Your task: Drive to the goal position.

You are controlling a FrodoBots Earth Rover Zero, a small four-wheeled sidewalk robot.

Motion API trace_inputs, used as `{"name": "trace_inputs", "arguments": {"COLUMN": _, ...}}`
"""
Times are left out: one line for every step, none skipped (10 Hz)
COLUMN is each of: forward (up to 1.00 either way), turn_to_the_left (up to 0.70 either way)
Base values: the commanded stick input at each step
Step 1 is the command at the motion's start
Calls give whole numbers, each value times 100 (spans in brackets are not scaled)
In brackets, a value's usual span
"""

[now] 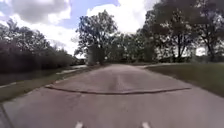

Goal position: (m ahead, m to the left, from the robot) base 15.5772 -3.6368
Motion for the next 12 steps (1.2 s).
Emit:
{"name": "trace_inputs", "arguments": {"forward": 100, "turn_to_the_left": 0}}
{"name": "trace_inputs", "arguments": {"forward": 100, "turn_to_the_left": 0}}
{"name": "trace_inputs", "arguments": {"forward": 100, "turn_to_the_left": -17}}
{"name": "trace_inputs", "arguments": {"forward": 100, "turn_to_the_left": -25}}
{"name": "trace_inputs", "arguments": {"forward": 100, "turn_to_the_left": -4}}
{"name": "trace_inputs", "arguments": {"forward": 100, "turn_to_the_left": 0}}
{"name": "trace_inputs", "arguments": {"forward": 100, "turn_to_the_left": 0}}
{"name": "trace_inputs", "arguments": {"forward": 100, "turn_to_the_left": 0}}
{"name": "trace_inputs", "arguments": {"forward": 100, "turn_to_the_left": 0}}
{"name": "trace_inputs", "arguments": {"forward": 100, "turn_to_the_left": 0}}
{"name": "trace_inputs", "arguments": {"forward": 100, "turn_to_the_left": 0}}
{"name": "trace_inputs", "arguments": {"forward": 100, "turn_to_the_left": 0}}
